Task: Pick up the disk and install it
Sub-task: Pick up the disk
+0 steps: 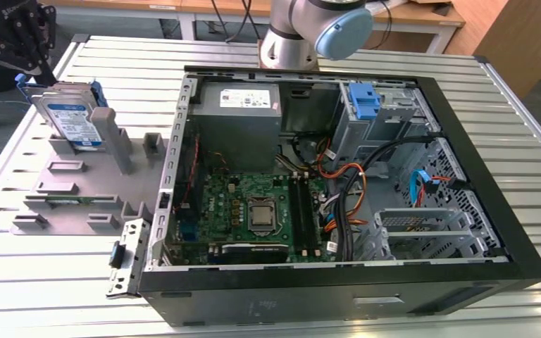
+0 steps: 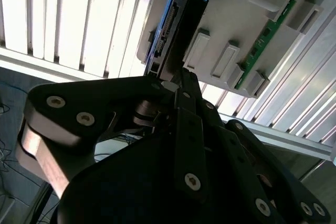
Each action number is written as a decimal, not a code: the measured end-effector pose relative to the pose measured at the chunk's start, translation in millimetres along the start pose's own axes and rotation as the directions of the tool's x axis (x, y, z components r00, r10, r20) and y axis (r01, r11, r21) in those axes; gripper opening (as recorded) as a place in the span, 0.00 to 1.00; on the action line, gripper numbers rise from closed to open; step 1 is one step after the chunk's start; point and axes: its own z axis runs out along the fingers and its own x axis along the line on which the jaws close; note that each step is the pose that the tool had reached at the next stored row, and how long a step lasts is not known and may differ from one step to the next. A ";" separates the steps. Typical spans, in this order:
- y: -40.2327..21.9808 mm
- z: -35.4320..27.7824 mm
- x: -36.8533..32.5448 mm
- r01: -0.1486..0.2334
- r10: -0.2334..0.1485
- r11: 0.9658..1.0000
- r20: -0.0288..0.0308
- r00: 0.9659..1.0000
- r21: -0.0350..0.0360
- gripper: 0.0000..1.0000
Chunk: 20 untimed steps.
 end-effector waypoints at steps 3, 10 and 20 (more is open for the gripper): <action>0.0 0.2 -0.2 0.000 0.000 1.000 0.000 1.000 0.000 0.11; -0.9 0.3 -2.6 0.004 -0.004 1.000 0.002 1.000 0.000 0.11; -1.9 1.5 -3.1 0.018 -0.018 1.000 0.021 1.000 0.017 0.11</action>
